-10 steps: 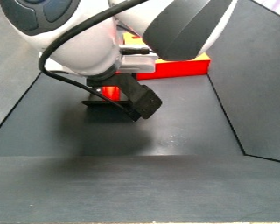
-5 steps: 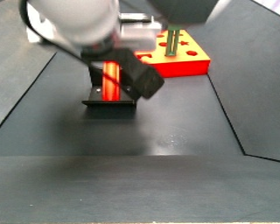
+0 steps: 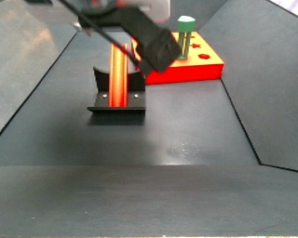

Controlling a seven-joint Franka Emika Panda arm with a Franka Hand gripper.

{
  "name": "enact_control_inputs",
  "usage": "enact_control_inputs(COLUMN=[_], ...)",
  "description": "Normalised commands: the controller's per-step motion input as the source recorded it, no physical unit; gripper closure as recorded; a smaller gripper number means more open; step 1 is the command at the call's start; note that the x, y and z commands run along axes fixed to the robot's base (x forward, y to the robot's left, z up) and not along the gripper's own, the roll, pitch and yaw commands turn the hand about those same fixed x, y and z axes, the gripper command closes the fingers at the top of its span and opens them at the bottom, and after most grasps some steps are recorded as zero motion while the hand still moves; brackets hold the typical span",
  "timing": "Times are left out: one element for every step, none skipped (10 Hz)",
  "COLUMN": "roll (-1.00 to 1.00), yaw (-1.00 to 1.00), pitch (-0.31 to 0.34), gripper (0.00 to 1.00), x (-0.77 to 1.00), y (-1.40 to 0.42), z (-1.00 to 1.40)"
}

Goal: Pick up the arch object. Move up. Place the arch object on the fixture. Regrasp the arch object. Move to above the board. Insert the arch object.
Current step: Regrasp the arch object.

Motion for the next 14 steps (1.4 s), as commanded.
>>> enact_control_inputs(roll=[1.00, 1.00, 1.00, 1.00, 1.00, 1.00, 1.00, 1.00, 1.00, 1.00, 1.00, 1.00, 1.00, 1.00], yaw=[0.02, 0.02, 0.02, 0.02, 0.02, 0.02, 0.02, 0.02, 0.02, 0.02, 0.02, 0.02, 0.02, 0.02], pitch=[0.070, 0.063, 0.053, 0.049, 0.046, 0.044, 0.043, 0.043, 0.040, 0.037, 0.034, 0.033, 0.031, 0.033], gripper=[0.00, 0.00, 0.00, 0.00, 0.00, 0.00, 0.00, 0.00, 0.00, 0.00, 0.00, 0.00, 0.00, 0.00], x=[0.00, -0.02, -0.07, -0.07, -0.06, -0.03, -0.01, -0.02, -0.02, -0.01, 0.00, 0.00, 0.01, 0.01], y=[-1.00, -1.00, -1.00, -0.84, -0.65, -0.39, -0.18, -0.03, -0.02, -0.04, -0.03, -0.02, -0.02, -0.02], z=[0.88, 0.86, 0.79, 0.59, 0.35, 0.07, 0.01, 0.03, 0.02, 0.01, 0.02, 0.01, 0.01, 0.01])
